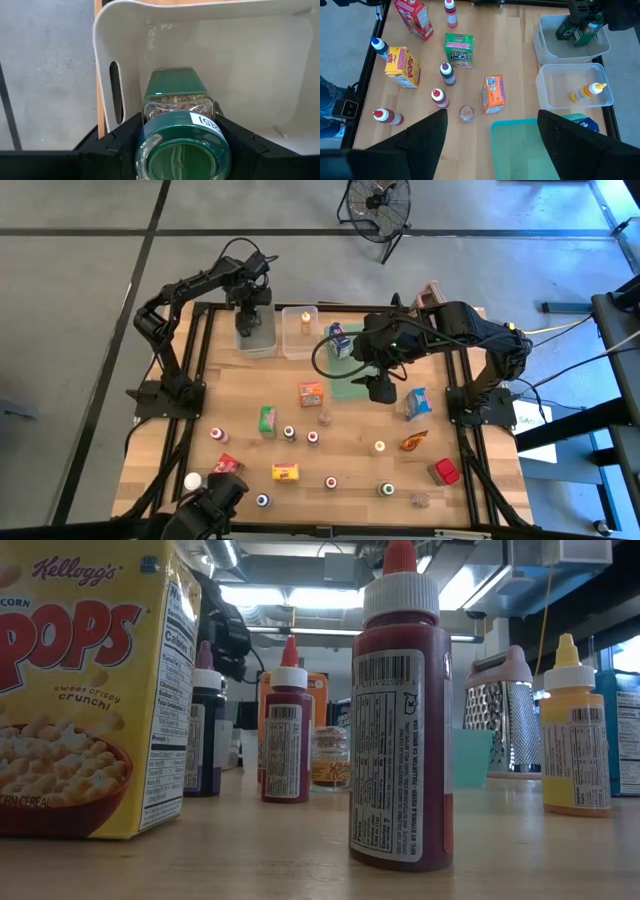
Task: Pick & Place Kitchen Items
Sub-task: Put the green spice bottle into the gray bin
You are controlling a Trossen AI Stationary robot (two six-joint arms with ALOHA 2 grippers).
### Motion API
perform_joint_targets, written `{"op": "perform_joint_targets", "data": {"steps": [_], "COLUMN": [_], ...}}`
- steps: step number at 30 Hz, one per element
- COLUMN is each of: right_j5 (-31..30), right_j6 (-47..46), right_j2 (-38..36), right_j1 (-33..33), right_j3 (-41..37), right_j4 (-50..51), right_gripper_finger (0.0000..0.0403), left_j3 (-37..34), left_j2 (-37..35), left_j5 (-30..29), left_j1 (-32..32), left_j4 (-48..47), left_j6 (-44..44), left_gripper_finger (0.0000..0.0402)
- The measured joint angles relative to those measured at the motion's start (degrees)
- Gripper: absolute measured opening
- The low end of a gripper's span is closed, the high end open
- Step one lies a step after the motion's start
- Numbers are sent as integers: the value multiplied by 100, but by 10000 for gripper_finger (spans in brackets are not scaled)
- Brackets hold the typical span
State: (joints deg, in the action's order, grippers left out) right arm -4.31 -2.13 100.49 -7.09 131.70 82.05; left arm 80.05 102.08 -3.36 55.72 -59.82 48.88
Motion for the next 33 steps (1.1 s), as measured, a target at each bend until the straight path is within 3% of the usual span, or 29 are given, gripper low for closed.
{"op": "perform_joint_targets", "data": {"steps": [23, 33], "right_j5": [301, 301], "right_j6": [99, 109], "right_j2": [81, 81], "right_j1": [151, 151], "right_j3": [2, 2], "right_j4": [-20, -7], "right_gripper_finger": [311, 311], "left_j3": [0, 0], "left_j2": [0, 9], "left_j5": [135, 140], "left_j1": [2, 4], "left_j4": [95, 92], "left_j6": [289, 98], "left_gripper_finger": [199, 228]}}
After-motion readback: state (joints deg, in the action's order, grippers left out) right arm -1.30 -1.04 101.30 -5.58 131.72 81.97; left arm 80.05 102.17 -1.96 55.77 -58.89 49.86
